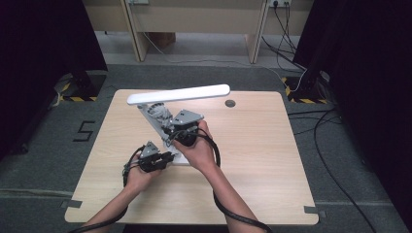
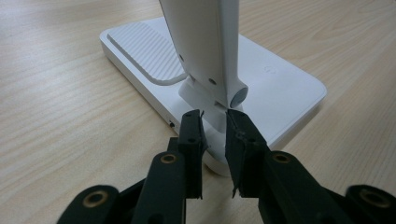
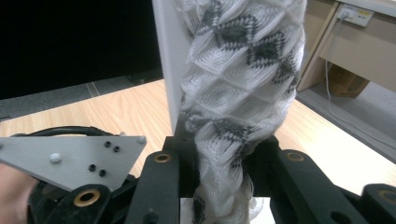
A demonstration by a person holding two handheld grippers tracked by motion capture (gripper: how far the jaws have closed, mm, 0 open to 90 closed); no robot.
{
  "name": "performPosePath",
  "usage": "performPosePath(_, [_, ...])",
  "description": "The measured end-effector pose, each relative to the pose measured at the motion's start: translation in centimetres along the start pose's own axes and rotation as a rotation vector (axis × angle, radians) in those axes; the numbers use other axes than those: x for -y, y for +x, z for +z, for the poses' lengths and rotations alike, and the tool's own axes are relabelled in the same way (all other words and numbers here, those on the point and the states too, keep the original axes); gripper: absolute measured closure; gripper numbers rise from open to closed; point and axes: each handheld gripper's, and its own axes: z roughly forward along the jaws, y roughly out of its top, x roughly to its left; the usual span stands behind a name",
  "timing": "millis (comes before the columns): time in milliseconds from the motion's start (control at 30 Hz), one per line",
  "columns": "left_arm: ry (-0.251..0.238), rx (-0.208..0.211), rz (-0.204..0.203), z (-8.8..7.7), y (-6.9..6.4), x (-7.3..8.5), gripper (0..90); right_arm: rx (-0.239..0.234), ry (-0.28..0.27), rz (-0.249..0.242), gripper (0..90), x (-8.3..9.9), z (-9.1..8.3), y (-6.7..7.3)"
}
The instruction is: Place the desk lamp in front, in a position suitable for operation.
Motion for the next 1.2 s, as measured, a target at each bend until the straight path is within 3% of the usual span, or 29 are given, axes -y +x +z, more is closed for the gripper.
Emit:
performPosePath(367, [0.007, 0.005, 0.0, 0.0, -0.1, 0.0, 76.0, -0.049, -0.036, -0.007, 71.8, -0.7, -0.8, 0.3])
performPosePath(500, [0.006, -0.001, 0.01, 0.0, 0.0, -0.1, 76.1, -0.054, -0.021, -0.001, 72.5, -0.6, -0.6, 0.3])
performPosePath(633, [0.006, 0.001, 0.009, 0.0, -0.1, -0.1, 76.1, -0.065, -0.009, -0.004, 72.8, 0.1, -0.1, -0.2])
performPosePath(1200, [0.012, -0.001, 0.017, 0.0, -0.1, -0.1, 76.0, -0.063, 0.077, 0.093, 73.3, 3.6, 1.6, -1.7])
